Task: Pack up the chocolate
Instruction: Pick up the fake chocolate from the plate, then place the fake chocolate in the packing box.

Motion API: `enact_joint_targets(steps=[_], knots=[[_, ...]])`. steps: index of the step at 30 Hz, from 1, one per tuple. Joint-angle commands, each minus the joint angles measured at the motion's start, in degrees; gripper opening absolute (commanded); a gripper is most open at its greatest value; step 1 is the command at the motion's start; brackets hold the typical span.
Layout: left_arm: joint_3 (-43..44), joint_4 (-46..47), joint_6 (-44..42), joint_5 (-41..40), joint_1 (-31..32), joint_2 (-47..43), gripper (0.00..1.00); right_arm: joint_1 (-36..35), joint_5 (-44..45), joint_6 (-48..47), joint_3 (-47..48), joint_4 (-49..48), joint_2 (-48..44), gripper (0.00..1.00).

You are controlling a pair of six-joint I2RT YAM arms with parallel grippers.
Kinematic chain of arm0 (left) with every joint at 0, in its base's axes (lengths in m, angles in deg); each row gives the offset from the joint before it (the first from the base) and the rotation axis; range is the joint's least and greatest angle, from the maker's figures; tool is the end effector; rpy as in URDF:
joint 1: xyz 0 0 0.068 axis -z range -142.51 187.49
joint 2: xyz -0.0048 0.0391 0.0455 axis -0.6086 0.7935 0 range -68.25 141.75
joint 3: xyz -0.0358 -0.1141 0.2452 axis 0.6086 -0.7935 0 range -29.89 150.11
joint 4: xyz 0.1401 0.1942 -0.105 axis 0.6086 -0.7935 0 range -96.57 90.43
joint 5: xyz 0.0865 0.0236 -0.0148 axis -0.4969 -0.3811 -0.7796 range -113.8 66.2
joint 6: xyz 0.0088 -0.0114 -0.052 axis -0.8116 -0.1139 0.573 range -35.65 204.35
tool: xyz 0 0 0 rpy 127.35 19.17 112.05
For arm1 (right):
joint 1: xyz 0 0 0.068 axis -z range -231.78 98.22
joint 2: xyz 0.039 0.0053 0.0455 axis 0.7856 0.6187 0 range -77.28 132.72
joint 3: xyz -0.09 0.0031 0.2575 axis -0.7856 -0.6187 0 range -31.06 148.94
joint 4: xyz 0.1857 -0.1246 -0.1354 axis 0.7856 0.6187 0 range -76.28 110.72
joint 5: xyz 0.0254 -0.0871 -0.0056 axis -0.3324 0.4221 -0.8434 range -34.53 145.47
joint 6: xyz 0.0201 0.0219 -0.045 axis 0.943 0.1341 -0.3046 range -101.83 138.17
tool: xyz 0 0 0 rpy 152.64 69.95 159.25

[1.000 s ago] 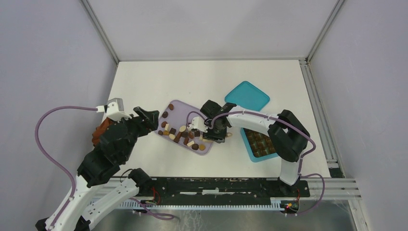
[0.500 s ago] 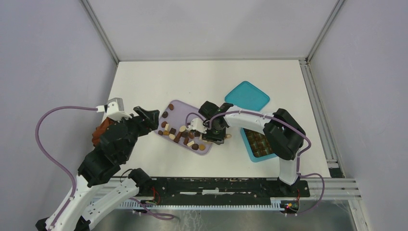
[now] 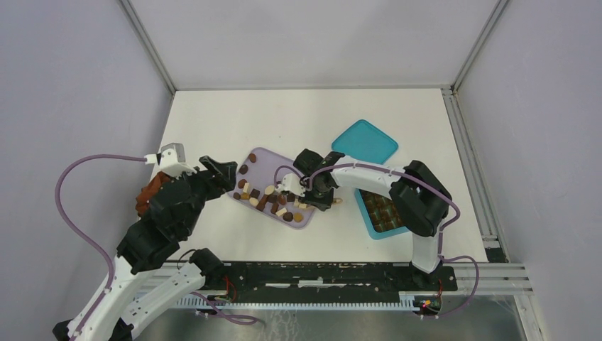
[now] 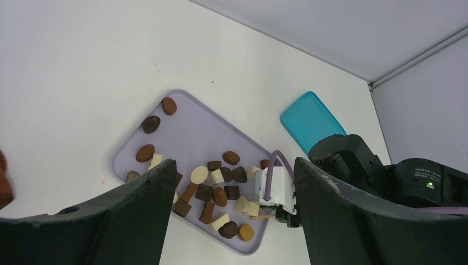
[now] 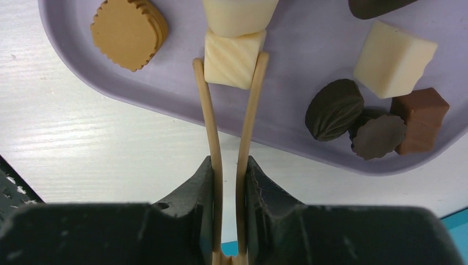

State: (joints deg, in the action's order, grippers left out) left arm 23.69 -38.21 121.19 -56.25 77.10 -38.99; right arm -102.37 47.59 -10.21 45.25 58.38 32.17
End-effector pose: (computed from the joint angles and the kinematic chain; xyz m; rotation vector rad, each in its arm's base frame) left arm 0.0808 -0.0420 0.3723 -0.3549 1.7671 -0.4435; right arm 0.2304 0.2881 0.1719 -1.8914 2.2615 0.2601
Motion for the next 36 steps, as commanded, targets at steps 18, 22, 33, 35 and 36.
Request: enact_joint_targets(steps=[18,22,33,35,36], knots=[[-2.3,9.5,1.9,3.1,-0.1,3.8,0.83,22.7,-17.9,-6.5,-9.2,2.3,-28.6,0.14],[-2.8,12.6,1.2,4.8,-0.1,6.6,0.83,30.5,-17.3,-8.6,-13.0,4.8,-33.4,0.14],[-6.1,20.2,3.7,9.3,-0.1,12.7,0.9,47.3,-12.9,-16.9,-19.0,10.8,-36.3,0.15],[-6.5,20.7,4.3,9.6,-0.1,13.1,0.9,47.6,-11.9,-17.1,-19.9,10.6,-35.8,0.15],[-6.7,21.0,4.5,9.7,-0.1,13.1,0.9,47.6,-11.8,-17.1,-20.2,10.6,-35.3,0.15]])
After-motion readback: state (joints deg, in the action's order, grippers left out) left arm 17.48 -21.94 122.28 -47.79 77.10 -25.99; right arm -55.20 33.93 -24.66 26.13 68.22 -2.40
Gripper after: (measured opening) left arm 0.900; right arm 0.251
